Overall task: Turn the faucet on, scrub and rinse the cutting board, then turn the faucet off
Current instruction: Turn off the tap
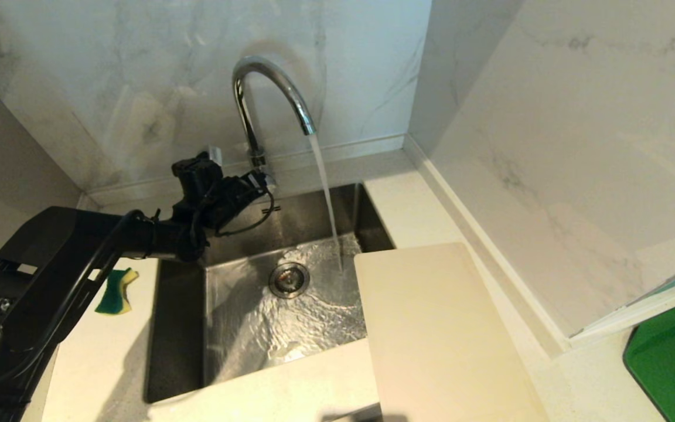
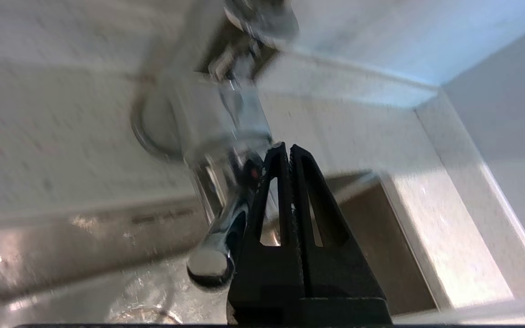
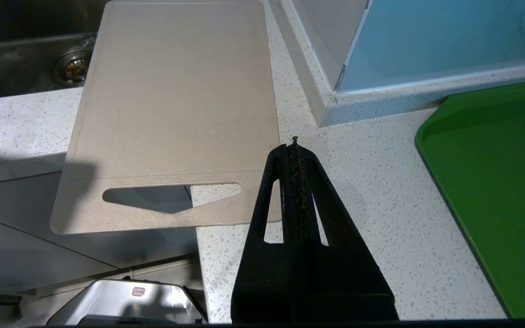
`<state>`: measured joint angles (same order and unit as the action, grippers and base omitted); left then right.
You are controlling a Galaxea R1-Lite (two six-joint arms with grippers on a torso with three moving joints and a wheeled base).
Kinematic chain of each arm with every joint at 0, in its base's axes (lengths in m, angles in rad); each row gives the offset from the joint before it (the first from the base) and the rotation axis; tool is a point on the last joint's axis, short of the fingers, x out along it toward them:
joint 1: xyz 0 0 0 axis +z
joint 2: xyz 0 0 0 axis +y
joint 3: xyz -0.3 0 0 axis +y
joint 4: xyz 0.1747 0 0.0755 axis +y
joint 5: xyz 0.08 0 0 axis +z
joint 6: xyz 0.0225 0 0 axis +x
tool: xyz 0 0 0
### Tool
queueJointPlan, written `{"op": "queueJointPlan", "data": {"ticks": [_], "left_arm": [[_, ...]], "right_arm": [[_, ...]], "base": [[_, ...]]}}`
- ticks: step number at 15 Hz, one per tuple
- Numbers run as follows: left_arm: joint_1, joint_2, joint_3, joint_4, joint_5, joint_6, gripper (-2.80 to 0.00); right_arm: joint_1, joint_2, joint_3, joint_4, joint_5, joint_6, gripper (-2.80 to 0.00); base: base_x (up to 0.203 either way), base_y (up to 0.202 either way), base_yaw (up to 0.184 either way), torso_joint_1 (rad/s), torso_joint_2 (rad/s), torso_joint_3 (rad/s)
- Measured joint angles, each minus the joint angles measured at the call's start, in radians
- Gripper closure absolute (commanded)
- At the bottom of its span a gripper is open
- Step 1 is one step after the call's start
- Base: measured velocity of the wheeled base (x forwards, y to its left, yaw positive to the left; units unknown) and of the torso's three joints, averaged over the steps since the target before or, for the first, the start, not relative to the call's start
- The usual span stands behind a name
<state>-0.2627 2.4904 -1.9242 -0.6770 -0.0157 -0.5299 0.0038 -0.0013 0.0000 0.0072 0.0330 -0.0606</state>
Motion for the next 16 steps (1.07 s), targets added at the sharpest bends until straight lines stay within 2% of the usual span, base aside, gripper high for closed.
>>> {"op": "queueJointPlan", "data": {"ticks": [10, 14, 16], "left_arm": [[0.048, 0.014, -0.024, 0.006, -0.020, -0.039, 0.00], [0.040, -0.001, -0.010, 0.012, -0.006, -0.065, 0.00], [0.017, -0.026, 0.038, 0.016, -0.006, -0.074, 0.00]], "right_arm": [[0.000, 0.000, 0.000, 0.000, 0.000, 0.000, 0.00], [0.000, 0.000, 0.000, -0.001, 0.000, 0.000, 0.00], [0.000, 0.000, 0.000, -0.001, 0.000, 0.000, 0.00]], "base": [[0.000, 0.000, 0.000, 0.000, 0.00, 0.000], [0.000, 0.000, 0.000, 0.000, 0.00, 0.000], [0.000, 0.000, 0.000, 0.000, 0.00, 0.000]]}}
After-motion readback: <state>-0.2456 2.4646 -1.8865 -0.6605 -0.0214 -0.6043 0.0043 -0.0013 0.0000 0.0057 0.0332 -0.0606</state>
